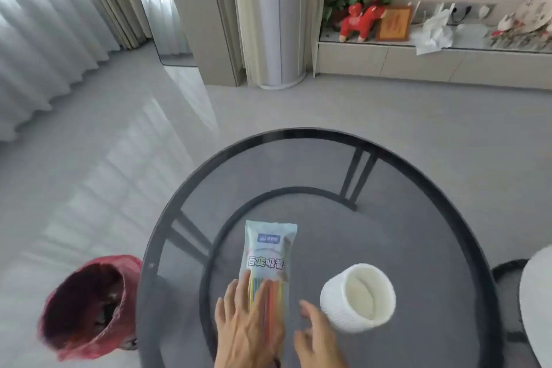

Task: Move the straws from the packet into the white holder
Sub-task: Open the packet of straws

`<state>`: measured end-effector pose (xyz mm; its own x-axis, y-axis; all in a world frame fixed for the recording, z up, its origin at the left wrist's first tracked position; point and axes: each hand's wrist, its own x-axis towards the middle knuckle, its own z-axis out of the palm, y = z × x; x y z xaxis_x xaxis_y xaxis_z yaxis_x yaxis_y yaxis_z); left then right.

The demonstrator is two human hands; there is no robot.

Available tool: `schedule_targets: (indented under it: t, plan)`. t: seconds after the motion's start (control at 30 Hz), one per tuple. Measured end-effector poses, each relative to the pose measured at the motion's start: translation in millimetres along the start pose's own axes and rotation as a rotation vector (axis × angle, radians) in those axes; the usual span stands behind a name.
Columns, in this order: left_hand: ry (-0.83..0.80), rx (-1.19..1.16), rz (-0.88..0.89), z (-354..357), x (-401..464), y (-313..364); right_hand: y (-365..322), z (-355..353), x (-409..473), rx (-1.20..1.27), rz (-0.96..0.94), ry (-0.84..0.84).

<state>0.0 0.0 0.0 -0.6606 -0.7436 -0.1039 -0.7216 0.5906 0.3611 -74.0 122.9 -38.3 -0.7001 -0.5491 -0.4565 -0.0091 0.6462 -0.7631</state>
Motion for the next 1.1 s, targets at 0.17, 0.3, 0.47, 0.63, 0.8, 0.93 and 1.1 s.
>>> schedule_targets:
  t: [0.17, 0.3, 0.47, 0.63, 0.8, 0.93, 1.1]
  plan:
    - [-0.052, -0.014, 0.197, 41, 32, -27, 33, 28, 10, -0.088, -0.391, 0.263]
    - [-0.019, -0.081, 0.332, 65, 33, -53, 53, 48, 8, -0.149, -0.576, 0.348]
    - [0.018, -0.128, 0.449, 70, 31, -76, 54, 52, 12, -0.180, -0.625, 0.348]
    - [-0.023, -0.039, 0.484, 54, 21, -93, 55, 52, -1, -0.240, -0.560, 0.289]
    - [-0.078, 0.049, 0.455, 43, 20, -98, 43, 48, -15, -0.174, -0.452, 0.394]
    - [-0.144, 0.248, 0.464, 42, 13, -91, 43, 44, -32, -0.243, -0.401, 0.474]
    - [-0.061, 0.431, 0.547, 31, 5, -83, 44, 22, -39, -0.313, -0.156, 0.293]
